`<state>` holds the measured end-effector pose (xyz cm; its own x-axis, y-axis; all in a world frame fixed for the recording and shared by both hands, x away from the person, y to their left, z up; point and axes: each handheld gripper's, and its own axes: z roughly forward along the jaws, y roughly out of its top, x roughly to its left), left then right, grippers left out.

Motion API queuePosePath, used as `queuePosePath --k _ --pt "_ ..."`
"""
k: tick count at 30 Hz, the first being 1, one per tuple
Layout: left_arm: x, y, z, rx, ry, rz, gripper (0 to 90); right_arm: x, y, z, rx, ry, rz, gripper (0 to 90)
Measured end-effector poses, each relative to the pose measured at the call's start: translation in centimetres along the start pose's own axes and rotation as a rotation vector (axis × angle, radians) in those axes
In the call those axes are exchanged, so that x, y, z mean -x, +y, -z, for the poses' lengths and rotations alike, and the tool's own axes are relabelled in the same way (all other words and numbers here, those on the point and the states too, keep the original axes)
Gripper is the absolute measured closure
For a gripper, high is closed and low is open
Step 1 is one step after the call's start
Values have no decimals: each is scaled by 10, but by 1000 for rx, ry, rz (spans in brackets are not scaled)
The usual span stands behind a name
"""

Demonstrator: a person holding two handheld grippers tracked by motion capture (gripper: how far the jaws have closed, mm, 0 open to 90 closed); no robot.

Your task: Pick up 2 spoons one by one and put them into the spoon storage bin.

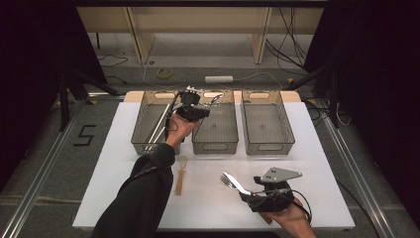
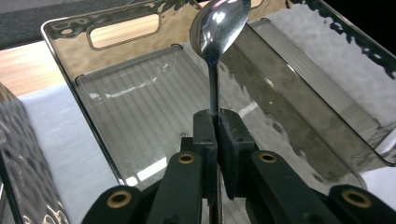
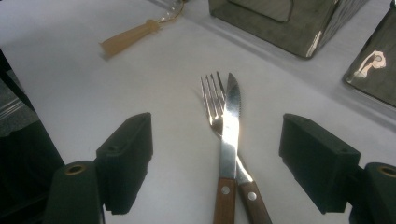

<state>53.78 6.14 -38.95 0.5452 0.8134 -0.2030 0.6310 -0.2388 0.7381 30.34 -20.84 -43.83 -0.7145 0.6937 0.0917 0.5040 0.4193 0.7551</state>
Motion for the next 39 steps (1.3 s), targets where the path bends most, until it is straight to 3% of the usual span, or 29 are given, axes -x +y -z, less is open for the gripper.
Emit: queuePosePath --k 10,15,21,28,37,39 --pt "-2 -4 -9 -21 27 2 851 0 0 0 -1 0 4 269" --pt "-5 -7 -13 -13 24 42 851 0 0 0 -1 0 4 269" --pt "-4 -9 -17 -21 36 41 833 -1 0 0 -2 1 5 269" --pt "-3 -6 -11 -32 43 45 640 0 -1 0 -7 4 5 270" --pt "7 -7 18 -48 24 19 446 -1 -1 0 -6 2 1 270" --pt "10 -9 24 -71 18 4 402 -1 -1 0 -6 1 1 269"
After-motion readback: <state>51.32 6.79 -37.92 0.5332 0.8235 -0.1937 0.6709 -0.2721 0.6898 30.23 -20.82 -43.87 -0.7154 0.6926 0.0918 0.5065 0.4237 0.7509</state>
